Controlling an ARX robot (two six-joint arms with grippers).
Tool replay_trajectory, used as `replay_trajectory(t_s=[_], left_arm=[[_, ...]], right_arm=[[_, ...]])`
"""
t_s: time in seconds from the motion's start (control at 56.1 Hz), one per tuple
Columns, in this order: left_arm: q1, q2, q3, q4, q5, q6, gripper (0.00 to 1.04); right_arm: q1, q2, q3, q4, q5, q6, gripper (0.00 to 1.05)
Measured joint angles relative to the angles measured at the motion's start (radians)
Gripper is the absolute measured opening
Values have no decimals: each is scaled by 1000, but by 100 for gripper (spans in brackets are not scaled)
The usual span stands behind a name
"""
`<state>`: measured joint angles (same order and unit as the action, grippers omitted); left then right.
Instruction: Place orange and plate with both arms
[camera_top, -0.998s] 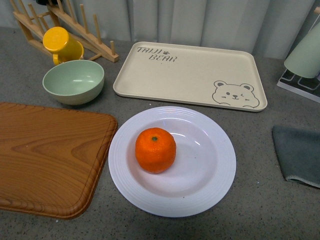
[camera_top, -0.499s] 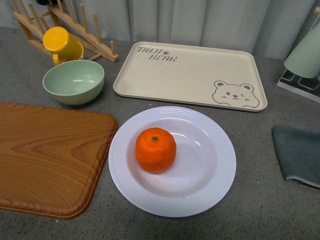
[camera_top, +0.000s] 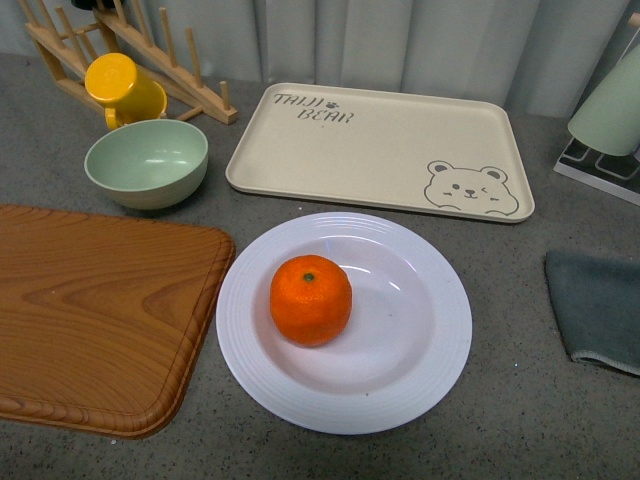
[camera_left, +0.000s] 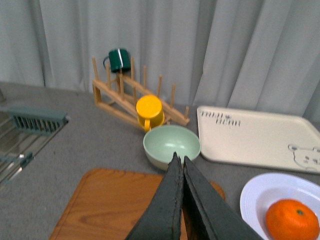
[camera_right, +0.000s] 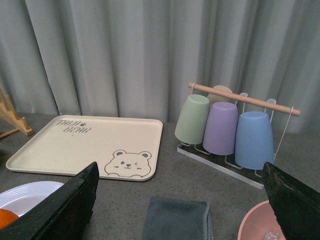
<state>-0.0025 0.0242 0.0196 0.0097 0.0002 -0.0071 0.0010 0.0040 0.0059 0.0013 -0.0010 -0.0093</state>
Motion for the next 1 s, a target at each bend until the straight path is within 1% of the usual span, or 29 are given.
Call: replay_trajectory(t_s=[0.267,0.285,0.303,0.356,0.41,0.446,0.463,0.517,0.588,0.642,0.766,0.802,0.838,0.891,0.998], left_arm=[[0,-19,0,-9,0,0,4],[0,-19,0,-9,0,-1,6],[0,-19,0,-9,0,0,7],[0,-19,0,-9,0,0,18],[0,-20,0,-9,0,0,30],[0,-20,0,-9,0,0,38],[0,-20,0,-9,0,0,39],[0,-20,0,-9,0,0,50],[0,-20,0,-9,0,0,61],[0,-20,0,-9,0,0,72],[0,-20,0,-9,0,0,91],[0,-20,0,-9,0,0,98],[0,-20,0,-9,-1,2,100],[0,-20,0,-9,0,2,98],[0,-20,0,-9,0,2,98]], right_arm=[[0,0,0,0,0,0,95],[-4,3,0,-4,-14,-6,95],[-11,13,6,-20,-50,-27,95],[-13,73,11,-8,-105,-86,95],[36,209,12,96,-85,-129,95],[70,302,18,171,-76,-134,95],[88,355,25,209,-69,-134,95],[126,502,53,296,-72,-129,95],[157,727,111,392,-97,-83,95],[169,890,160,435,-112,-42,95],[183,1219,257,472,-152,53,95],[185,1321,291,472,-178,88,95],[186,1389,315,472,-198,109,95],[189,1488,354,461,-228,138,95],[190,1647,426,425,-275,203,95]])
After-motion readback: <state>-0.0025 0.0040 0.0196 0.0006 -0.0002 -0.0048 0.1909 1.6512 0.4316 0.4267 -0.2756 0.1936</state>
